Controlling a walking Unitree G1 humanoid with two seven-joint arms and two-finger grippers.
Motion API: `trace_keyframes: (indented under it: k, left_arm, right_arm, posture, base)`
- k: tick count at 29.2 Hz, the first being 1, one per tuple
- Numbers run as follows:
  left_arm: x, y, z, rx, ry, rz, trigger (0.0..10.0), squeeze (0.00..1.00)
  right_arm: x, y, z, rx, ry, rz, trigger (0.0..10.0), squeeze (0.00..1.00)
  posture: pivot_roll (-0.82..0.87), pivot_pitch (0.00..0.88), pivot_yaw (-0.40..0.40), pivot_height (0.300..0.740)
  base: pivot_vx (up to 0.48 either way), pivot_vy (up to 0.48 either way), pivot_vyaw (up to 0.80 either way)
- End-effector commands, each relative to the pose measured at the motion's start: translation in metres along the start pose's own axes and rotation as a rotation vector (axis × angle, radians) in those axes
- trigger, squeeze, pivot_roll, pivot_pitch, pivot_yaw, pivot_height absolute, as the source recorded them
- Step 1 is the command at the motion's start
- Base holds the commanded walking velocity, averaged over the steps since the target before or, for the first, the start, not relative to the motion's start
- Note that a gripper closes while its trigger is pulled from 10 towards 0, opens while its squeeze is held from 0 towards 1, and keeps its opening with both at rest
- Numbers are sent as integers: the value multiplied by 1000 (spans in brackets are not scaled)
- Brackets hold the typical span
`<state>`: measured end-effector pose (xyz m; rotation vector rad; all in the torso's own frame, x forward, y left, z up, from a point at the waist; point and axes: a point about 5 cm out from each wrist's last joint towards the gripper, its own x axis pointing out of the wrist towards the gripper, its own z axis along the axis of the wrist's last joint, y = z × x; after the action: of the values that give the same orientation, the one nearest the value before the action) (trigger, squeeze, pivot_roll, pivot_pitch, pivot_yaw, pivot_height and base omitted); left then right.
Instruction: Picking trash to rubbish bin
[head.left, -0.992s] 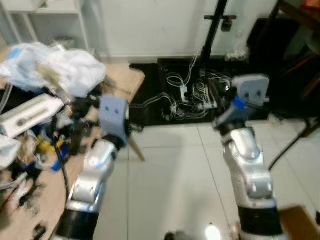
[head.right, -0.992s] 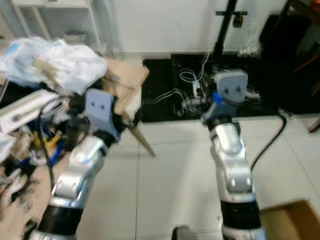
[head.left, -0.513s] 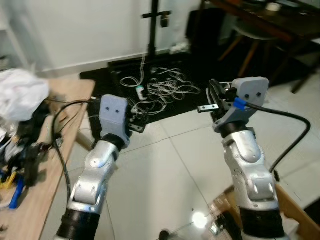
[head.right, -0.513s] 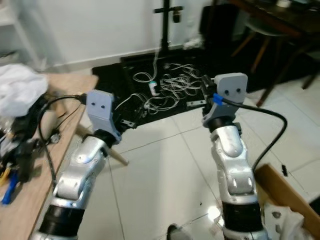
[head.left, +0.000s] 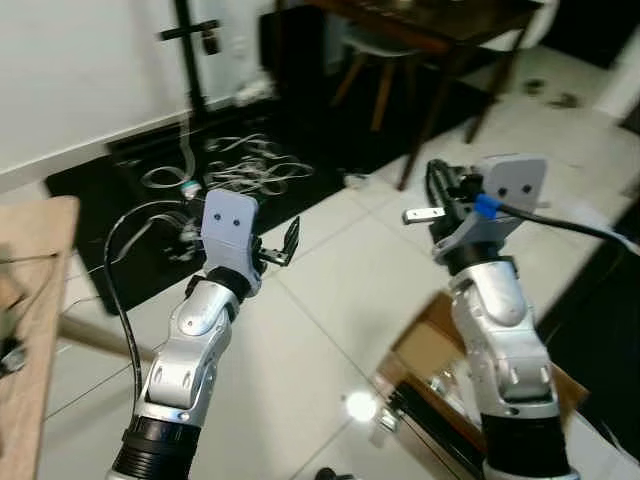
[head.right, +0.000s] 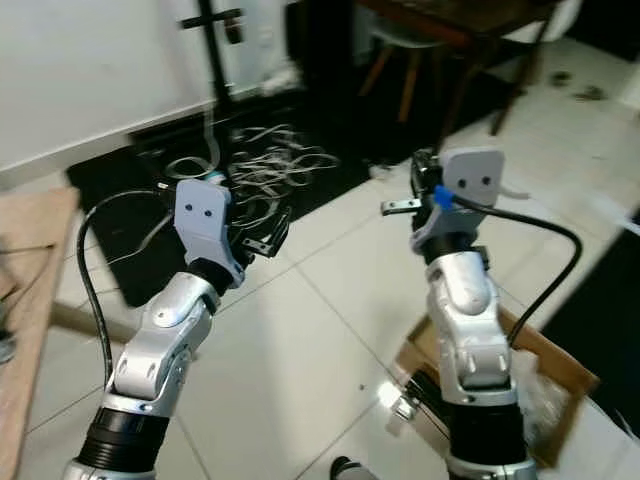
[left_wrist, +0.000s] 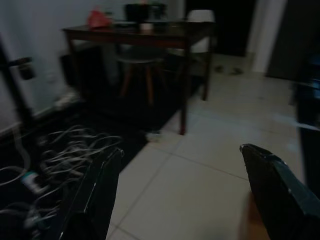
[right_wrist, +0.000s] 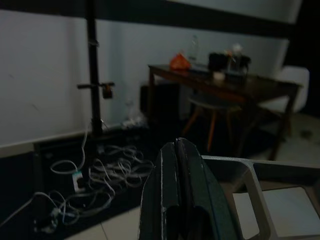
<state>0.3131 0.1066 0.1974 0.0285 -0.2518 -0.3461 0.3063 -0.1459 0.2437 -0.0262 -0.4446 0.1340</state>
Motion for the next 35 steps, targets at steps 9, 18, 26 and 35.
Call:
trace_keyframes:
  k: [9,18,26,35]
  left_arm:
    - [-3,-1,-4,5,15,-10,10000,0]
    - [-4,-1,-5,6,20,-16,10000,0]
    - [-5,-1,-9,-5,42,-14,10000,0]
    - [-7,13,-30,-86,178,143,10000,0]
  right_arm:
    - [-7,0,-6,-14,27,1,10000,0]
    - [-18,-7,-27,-45,116,-18,10000,0]
    - [-25,-7,-42,-36,193,-19,10000,0]
    - [-36,-8,-64,-41,318,-26,10000,0]
  posture:
    - [-34,160,8,740]
    - [-34,160,8,740]
    - [-34,160,8,740]
    - [-34,151,9,740]
  base:
    - [0,0,-800]
    - [0,0,-800]
    - [0,0,-800]
    - [0,0,-800]
